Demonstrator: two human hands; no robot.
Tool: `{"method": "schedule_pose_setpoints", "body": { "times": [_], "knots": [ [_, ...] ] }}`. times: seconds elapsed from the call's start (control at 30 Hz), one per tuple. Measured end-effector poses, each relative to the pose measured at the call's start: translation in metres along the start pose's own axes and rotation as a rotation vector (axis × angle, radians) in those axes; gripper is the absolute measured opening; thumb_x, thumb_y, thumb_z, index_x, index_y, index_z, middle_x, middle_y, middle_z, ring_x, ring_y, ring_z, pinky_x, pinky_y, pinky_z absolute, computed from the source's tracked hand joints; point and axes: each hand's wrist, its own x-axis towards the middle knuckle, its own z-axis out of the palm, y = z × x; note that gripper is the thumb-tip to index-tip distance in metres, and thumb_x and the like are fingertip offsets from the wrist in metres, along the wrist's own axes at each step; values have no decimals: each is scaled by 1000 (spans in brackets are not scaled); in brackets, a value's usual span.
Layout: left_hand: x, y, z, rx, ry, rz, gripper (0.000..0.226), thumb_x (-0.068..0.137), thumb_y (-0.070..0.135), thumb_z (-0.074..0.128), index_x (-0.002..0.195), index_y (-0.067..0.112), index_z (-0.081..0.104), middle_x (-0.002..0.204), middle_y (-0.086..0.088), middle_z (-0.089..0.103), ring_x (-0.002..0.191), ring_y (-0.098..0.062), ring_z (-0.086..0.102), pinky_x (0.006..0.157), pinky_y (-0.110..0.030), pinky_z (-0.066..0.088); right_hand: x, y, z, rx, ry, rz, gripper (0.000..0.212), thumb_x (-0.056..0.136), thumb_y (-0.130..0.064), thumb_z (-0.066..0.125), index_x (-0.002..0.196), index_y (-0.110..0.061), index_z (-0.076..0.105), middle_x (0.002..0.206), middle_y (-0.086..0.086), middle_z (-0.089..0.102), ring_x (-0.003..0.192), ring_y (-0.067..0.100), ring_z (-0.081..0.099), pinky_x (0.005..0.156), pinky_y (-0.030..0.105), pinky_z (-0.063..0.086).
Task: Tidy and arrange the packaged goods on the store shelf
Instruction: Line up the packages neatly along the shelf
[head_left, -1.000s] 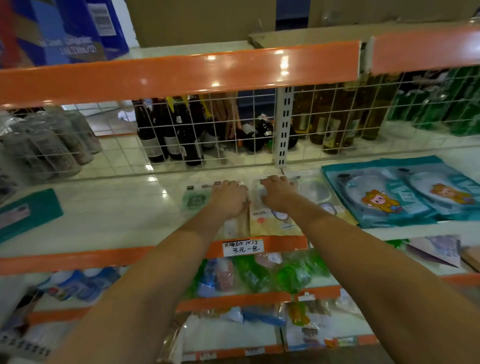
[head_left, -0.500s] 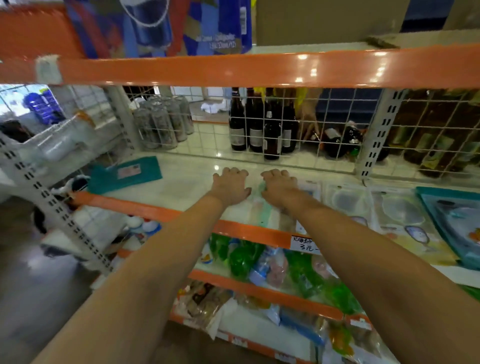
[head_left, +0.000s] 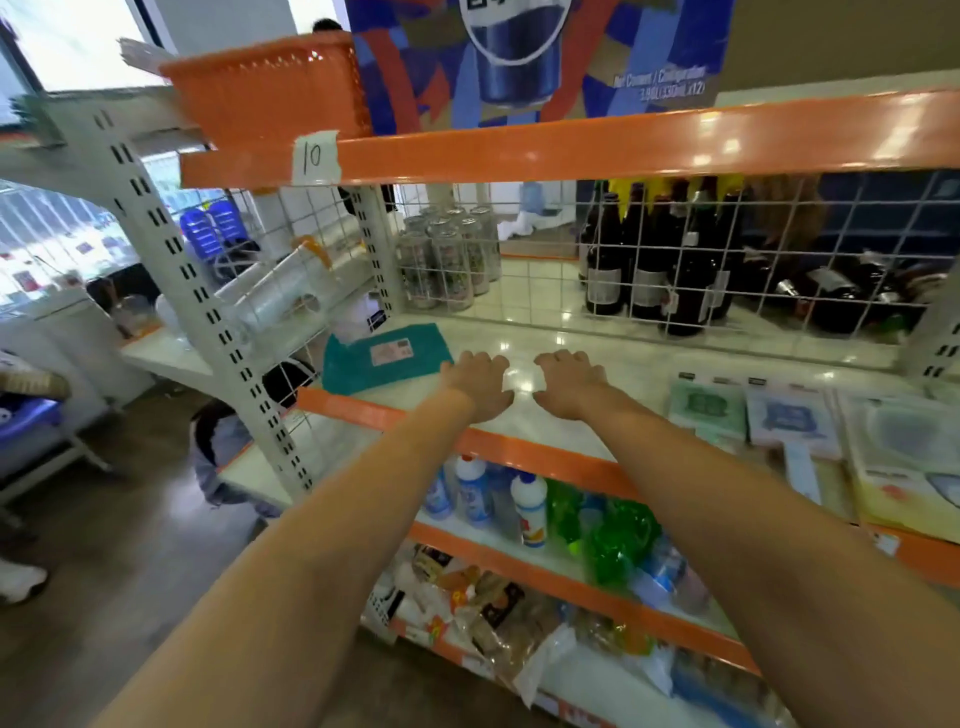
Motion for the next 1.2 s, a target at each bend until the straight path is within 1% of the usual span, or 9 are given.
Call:
{"method": "schedule_pose_setpoints", "body": {
  "times": [0.23, 0.37, 0.53, 0.67, 0.77, 0.87, 1.0, 1.07, 1.2],
  "knots": [
    [3, -61, 25, -10, -21, -37, 55, 96, 41, 46, 143, 17, 34, 144, -9, 39, 133, -30, 34, 105, -47, 32, 31, -55, 27, -10, -40, -35, 57, 96, -29, 48, 148, -17, 27, 150, 8, 29, 137, 28, 27, 109, 43, 27],
    [13, -91, 37, -3, -38, -59, 55, 96, 40, 45, 144, 16, 34, 144, -10, 38, 133, -31, 34, 106, -50, 30, 55, -77, 35, -40, -71, -76, 58, 95, -27, 48, 148, -17, 26, 150, 9, 28, 137, 28, 28, 109, 43, 27],
    [36, -126, 42, -65, -13, -119, 49, 96, 38, 45, 139, 14, 39, 143, -11, 40, 132, -32, 34, 106, -52, 30, 96, -99, 31, -77, -69, -149, 58, 95, -25, 47, 148, -14, 25, 150, 10, 29, 137, 29, 29, 108, 43, 29],
    [57, -151, 40, -55, 15, -164, 53, 96, 35, 45, 143, 12, 35, 147, -12, 36, 134, -31, 33, 106, -50, 31, 134, -115, 27, -86, -65, -182, 52, 96, -26, 42, 144, -13, 29, 146, 12, 33, 133, 30, 32, 106, 45, 31],
    [72, -170, 42, -72, 43, -201, 52, 95, 36, 47, 141, 12, 39, 142, -10, 42, 130, -31, 37, 105, -48, 32, 157, -127, 26, -104, -72, -205, 51, 95, -24, 44, 143, -14, 30, 145, 11, 33, 133, 29, 32, 107, 44, 31],
    [82, -186, 49, -94, 15, -230, 53, 94, 36, 51, 140, 14, 40, 141, -9, 44, 131, -30, 37, 109, -50, 32, 178, -138, 32, -139, -79, -242, 54, 95, -21, 47, 145, -14, 28, 146, 10, 32, 134, 28, 31, 107, 44, 32],
    [91, -201, 59, -68, -31, -236, 55, 96, 35, 48, 144, 15, 32, 141, -10, 41, 130, -30, 37, 107, -49, 33, 198, -150, 49, -155, -113, -279, 61, 94, -26, 51, 148, -15, 24, 147, 10, 32, 135, 28, 31, 108, 43, 30],
    [95, -211, 64, -72, -24, -221, 56, 95, 38, 49, 144, 17, 33, 141, -10, 42, 131, -30, 37, 107, -48, 32, 204, -158, 57, -158, -142, -296, 68, 93, -30, 54, 150, -15, 20, 149, 10, 30, 137, 28, 29, 111, 43, 29],
    [107, -232, 68, -90, -51, -183, 62, 91, 48, 50, 144, 20, 35, 143, -7, 42, 133, -29, 36, 109, -49, 28, 216, -174, 70, -160, -183, -288, 80, 89, -29, 60, 152, -14, 14, 156, 8, 19, 143, 28, 21, 117, 45, 22]
  ]
}}
